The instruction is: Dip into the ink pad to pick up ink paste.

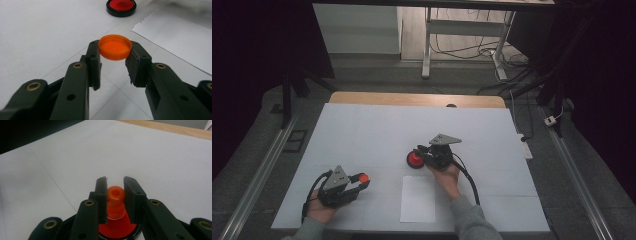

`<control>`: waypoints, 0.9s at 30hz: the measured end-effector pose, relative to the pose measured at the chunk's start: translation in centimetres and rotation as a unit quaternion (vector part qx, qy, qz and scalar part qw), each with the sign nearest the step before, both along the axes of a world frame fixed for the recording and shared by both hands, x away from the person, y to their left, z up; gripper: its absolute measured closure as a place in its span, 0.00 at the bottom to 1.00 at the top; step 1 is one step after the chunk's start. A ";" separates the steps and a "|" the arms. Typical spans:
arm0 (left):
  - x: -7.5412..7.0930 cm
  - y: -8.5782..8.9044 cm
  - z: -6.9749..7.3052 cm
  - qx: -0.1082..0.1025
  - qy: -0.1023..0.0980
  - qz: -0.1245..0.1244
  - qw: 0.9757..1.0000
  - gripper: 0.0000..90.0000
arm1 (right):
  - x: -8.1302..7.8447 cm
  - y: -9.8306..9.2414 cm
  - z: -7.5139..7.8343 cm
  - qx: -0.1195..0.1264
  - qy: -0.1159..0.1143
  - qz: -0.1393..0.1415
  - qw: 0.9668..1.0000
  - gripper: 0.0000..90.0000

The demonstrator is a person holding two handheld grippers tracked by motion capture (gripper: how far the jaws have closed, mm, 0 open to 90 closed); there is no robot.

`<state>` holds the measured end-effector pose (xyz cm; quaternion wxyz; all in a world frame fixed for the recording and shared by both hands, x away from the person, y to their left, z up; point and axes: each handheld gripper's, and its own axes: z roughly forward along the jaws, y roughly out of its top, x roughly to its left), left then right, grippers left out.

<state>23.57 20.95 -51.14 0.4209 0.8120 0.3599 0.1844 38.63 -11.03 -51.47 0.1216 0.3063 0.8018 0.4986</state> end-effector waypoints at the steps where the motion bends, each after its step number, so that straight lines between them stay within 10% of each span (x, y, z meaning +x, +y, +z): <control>1: 0.0 0.0 0.0 0.000 0.000 0.000 1.000 0.73 | 0.0 0.0 -0.1 0.002 0.001 -0.001 1.000 0.82; 27: 0.0 0.3 0.0 0.000 0.002 0.003 1.000 0.73 | -0.1 0.5 -0.9 -0.039 -0.013 0.005 0.999 0.82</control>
